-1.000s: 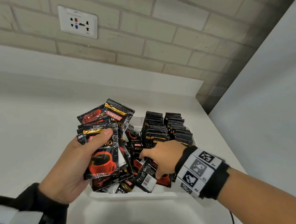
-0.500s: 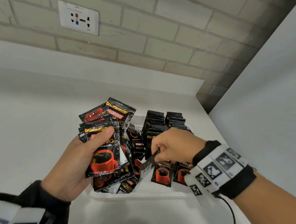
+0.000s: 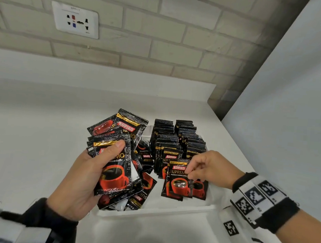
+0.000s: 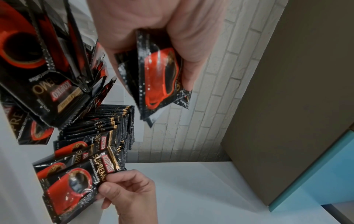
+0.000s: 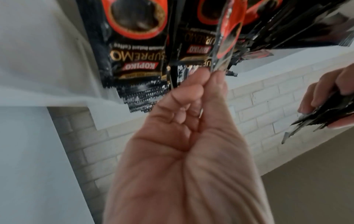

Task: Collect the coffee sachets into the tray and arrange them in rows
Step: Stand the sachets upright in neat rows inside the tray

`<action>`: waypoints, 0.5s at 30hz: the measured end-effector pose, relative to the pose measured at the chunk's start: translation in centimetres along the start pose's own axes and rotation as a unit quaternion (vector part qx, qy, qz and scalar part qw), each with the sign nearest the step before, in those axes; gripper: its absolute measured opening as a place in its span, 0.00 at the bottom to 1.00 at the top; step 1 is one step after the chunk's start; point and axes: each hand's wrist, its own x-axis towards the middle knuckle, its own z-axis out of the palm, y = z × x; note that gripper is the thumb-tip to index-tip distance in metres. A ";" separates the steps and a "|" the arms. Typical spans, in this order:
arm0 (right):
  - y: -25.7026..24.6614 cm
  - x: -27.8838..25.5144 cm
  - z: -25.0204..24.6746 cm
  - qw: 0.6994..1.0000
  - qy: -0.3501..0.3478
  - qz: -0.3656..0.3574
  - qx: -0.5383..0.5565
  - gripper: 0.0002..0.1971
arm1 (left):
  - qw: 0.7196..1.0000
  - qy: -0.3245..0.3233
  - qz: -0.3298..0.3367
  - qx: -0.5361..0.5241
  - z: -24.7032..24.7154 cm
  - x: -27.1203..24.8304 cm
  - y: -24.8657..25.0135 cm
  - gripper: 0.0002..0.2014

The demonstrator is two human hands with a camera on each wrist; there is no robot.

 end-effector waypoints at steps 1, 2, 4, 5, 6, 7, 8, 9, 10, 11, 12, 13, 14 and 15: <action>0.1 0.0 0.2 1.000 -0.005 0.010 0.009 0.10 | 1.000 0.001 0.000 0.000 0.0 0.0 0.0 0.13; 0.2 0.1 0.4 1.000 -0.013 0.019 0.013 0.09 | 1.000 0.000 0.000 -0.001 0.0 0.0 0.0 0.13; 0.5 0.2 0.8 0.999 -0.034 0.034 0.002 0.07 | 1.000 0.000 0.000 -0.003 0.1 0.0 0.0 0.13; 0.5 0.3 1.0 0.998 -0.046 0.041 -0.010 0.06 | 1.000 0.001 -0.001 -0.002 0.1 0.0 -0.1 0.13; 0.5 0.4 1.2 0.997 -0.058 0.045 -0.026 0.05 | 1.000 0.002 -0.003 -0.002 0.1 0.1 -0.3 0.13; 0.5 0.4 1.2 0.996 -0.069 0.046 -0.044 0.05 | 1.000 0.001 -0.007 -0.002 0.2 0.1 -0.4 0.13; 0.4 0.5 1.3 0.994 -0.077 0.043 -0.063 0.06 | 1.000 0.000 -0.013 -0.004 0.2 0.2 -0.5 0.12; 0.2 0.5 1.2 0.992 -0.083 0.035 -0.085 0.07 | 1.000 -0.001 -0.022 -0.008 0.3 0.3 -0.7 0.10; 0.0 0.5 1.1 0.990 -0.086 0.020 -0.113 0.08 | 0.999 0.001 -0.033 -0.013 0.4 0.4 -1.0 0.08; -0.2 0.5 1.0 0.986 -0.088 0.003 -0.145 0.09 | 0.999 0.003 -0.044 -0.017 0.4 0.6 -1.2 0.06; -0.3 0.4 1.0 0.980 -0.091 -0.010 -0.177 0.10 | 0.998 0.006 -0.055 -0.018 0.5 0.6 -1.4 0.05; -0.5 0.4 0.9 0.974 -0.095 -0.015 -0.204 0.10 | 0.998 0.011 -0.064 -0.018 0.5 0.7 -1.6 0.04; -0.6 0.3 0.8 0.970 -0.097 -0.016 -0.222 0.11 | 0.997 0.016 -0.070 -0.017 0.5 0.8 -1.7 0.04; -0.9 0.1 0.6 0.968 -0.094 -0.017 -0.230 0.11 | 0.997 0.019 -0.074 -0.016 0.5 1.0 -1.9 0.05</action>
